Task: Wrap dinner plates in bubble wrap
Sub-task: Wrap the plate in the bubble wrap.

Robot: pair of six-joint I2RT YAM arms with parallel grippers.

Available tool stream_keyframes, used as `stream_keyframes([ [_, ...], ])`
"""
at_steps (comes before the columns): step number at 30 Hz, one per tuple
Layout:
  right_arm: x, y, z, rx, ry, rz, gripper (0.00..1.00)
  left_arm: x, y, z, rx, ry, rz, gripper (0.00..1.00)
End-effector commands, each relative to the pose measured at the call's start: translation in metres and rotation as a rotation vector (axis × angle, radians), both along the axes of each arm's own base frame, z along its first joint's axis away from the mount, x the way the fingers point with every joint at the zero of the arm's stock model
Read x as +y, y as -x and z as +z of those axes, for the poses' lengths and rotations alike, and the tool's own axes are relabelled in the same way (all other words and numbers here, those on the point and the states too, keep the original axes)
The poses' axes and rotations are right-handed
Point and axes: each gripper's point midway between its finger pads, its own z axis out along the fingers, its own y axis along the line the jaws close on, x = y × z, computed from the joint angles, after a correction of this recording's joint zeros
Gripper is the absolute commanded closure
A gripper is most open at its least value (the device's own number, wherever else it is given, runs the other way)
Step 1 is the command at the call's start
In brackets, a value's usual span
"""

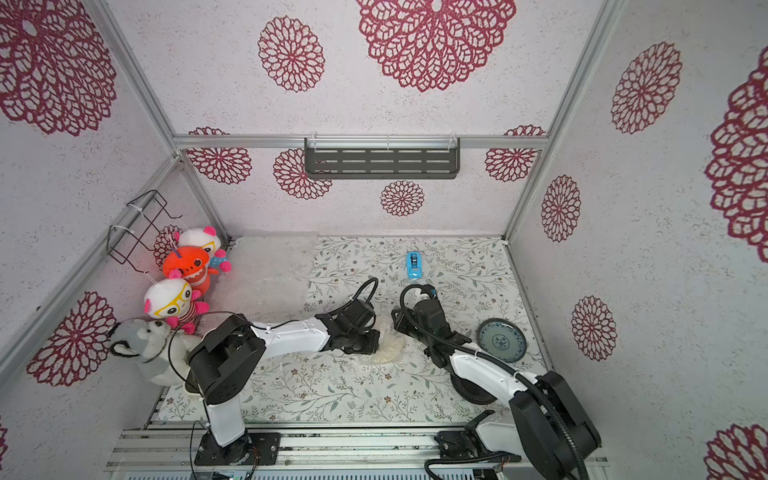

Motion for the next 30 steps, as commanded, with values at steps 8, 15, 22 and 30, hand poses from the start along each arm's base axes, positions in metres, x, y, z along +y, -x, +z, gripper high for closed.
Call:
stream_keyframes([
  [8,0.025,-0.003,-0.092,0.281,0.004,0.067,0.87,0.008,0.027,-0.014,0.043,0.026,-0.044,1.00],
  [15,-0.015,0.017,-0.140,0.395,0.019,-0.153,0.89,0.045,0.032,-0.055,0.083,-0.063,-0.043,1.00],
  [22,-0.014,0.021,-0.126,0.346,-0.046,-0.304,0.90,0.079,0.005,-0.053,0.054,-0.098,-0.078,1.00],
  [30,0.003,0.027,-0.128,0.331,-0.092,-0.325,0.90,0.042,-0.008,0.016,-0.017,0.077,-0.171,0.89],
])
